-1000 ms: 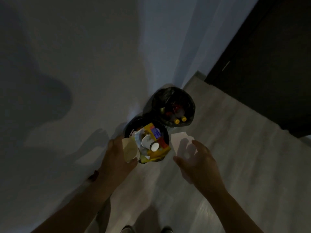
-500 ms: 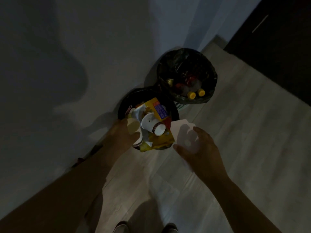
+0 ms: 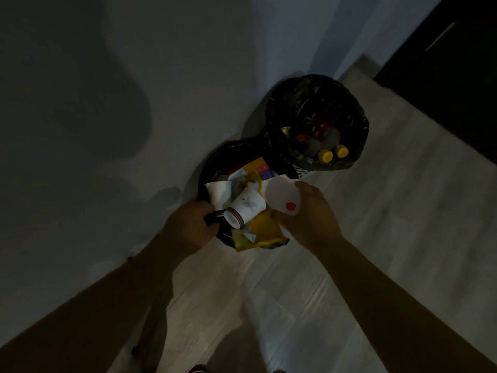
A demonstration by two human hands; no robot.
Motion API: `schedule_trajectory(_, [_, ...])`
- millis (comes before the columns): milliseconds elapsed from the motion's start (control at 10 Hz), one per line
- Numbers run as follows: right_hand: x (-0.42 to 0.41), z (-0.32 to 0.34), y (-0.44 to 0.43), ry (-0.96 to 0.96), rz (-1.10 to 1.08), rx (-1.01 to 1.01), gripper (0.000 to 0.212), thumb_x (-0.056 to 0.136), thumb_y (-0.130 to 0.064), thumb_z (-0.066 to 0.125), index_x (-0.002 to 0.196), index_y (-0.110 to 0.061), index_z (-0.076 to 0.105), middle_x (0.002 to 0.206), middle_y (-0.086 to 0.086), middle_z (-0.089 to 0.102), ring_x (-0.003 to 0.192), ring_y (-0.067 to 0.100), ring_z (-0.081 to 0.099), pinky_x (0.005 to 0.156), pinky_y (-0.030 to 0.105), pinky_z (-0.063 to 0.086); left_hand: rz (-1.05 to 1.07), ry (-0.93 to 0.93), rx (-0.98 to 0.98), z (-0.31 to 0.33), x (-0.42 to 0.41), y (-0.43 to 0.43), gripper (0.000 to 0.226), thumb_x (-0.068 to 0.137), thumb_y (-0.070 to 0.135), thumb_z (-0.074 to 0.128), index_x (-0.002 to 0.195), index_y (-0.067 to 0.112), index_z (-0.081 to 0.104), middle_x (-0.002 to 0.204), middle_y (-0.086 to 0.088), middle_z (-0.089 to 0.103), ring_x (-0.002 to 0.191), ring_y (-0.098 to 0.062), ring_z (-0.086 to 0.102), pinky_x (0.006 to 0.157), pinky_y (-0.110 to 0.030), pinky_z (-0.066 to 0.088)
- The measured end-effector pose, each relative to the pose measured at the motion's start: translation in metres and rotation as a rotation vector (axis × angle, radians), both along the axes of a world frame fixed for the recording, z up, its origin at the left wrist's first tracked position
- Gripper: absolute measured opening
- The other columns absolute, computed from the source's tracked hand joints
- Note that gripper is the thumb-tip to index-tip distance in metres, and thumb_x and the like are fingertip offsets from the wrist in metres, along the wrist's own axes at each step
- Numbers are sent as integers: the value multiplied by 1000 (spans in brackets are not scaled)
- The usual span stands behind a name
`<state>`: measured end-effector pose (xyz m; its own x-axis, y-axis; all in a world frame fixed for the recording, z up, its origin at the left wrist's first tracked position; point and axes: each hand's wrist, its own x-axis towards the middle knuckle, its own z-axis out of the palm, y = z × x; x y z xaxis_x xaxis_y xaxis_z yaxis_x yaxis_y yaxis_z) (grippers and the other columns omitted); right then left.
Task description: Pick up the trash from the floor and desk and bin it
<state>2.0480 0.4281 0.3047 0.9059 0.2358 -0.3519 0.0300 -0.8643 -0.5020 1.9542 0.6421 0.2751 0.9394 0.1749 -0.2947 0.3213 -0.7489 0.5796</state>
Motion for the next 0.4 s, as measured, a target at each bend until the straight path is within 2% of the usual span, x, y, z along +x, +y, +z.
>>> schedule_trajectory(100, [21,-10,25,15,54,-33,86,70,-51,77,138,-15,39,131,9,47,118,27,50,92,37,45,-129,-5,-64,8,-12,6,32,77,16,52,68,-11,67,63,-22,63,57,-31,63,55,-35,55])
schedule_trajectory(200, [41,-19,49,39,100,-59,87,74,-53,73,142,-14,36,135,12,44,124,31,45,100,45,43,-58,17,19,8,-19,16,32,86,20,59,105,-5,67,98,-21,67,90,-32,64,80,-37,52])
schedule_trajectory(300, [57,-25,62,16,193,-173,75,81,-53,64,139,-12,40,137,14,45,128,32,42,103,44,40,-42,122,60,3,-21,24,38,89,24,62,123,7,58,117,-11,61,108,-25,56,90,-28,38])
schedule_trajectory(400, [56,-23,62,-39,282,-263,50,90,-40,57,124,-5,51,125,17,54,117,29,50,96,35,41,-50,136,100,10,-22,27,40,90,26,60,125,8,56,119,-8,59,109,-22,54,88,-24,35])
